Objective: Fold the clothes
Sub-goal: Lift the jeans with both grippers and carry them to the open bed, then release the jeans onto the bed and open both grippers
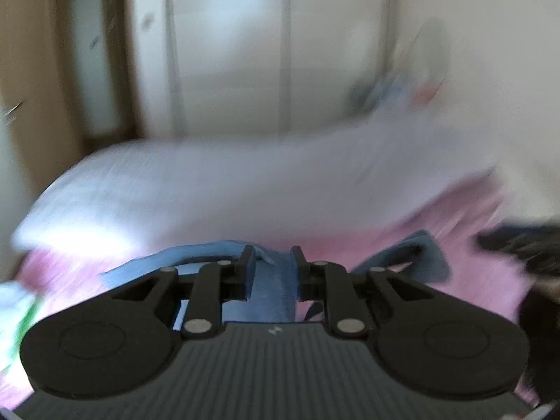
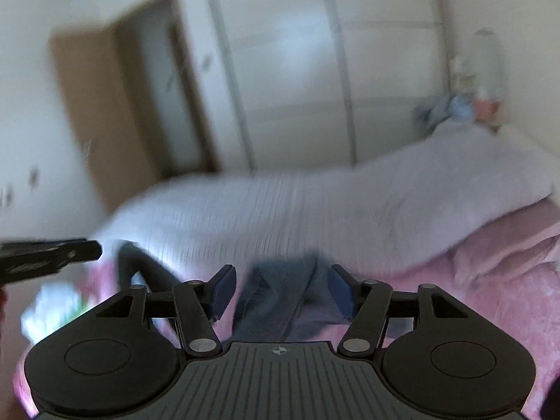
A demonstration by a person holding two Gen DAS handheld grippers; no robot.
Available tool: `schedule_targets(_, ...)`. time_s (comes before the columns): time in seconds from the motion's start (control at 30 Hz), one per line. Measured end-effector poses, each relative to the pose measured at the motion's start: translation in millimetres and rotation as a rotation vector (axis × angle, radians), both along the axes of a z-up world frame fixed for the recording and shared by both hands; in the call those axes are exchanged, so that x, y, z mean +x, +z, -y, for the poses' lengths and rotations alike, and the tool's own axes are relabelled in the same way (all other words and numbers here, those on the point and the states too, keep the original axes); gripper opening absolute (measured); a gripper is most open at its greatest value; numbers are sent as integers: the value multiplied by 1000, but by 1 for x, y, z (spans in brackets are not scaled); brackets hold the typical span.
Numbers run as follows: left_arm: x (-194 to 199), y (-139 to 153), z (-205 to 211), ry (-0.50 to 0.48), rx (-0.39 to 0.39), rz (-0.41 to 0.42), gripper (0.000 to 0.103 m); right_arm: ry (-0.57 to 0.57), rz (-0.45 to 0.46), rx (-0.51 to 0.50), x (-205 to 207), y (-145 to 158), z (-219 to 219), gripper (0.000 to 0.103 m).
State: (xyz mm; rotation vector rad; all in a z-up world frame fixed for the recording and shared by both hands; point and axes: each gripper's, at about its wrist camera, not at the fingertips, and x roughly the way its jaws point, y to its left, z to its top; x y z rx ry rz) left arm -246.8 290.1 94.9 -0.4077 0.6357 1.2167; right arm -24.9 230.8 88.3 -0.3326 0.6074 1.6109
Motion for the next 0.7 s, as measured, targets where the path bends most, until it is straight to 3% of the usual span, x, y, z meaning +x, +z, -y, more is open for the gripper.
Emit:
schedule_targets(0.07, -19, -36, 10, 59, -86, -64, 17, 41, 59, -81, -23, -27, -1, 62)
schedule_targets(0.2, -67, -102, 55, 184, -286, -70, 17, 183, 173, -258, -67, -92, 18, 62)
schedule_targets(0.3, -94, -137, 97, 244, -381, -97, 17, 250, 223, -352, -86, -138, 55, 62)
schedule_targets(0.43, -104, -153, 148, 261, -425, -117, 17, 282, 243, -426, -105, -173, 96, 62)
schedule_targets(0.7, -69, -149, 228, 229, -348, -137, 21, 299, 241, -416, -101, -176, 166, 62)
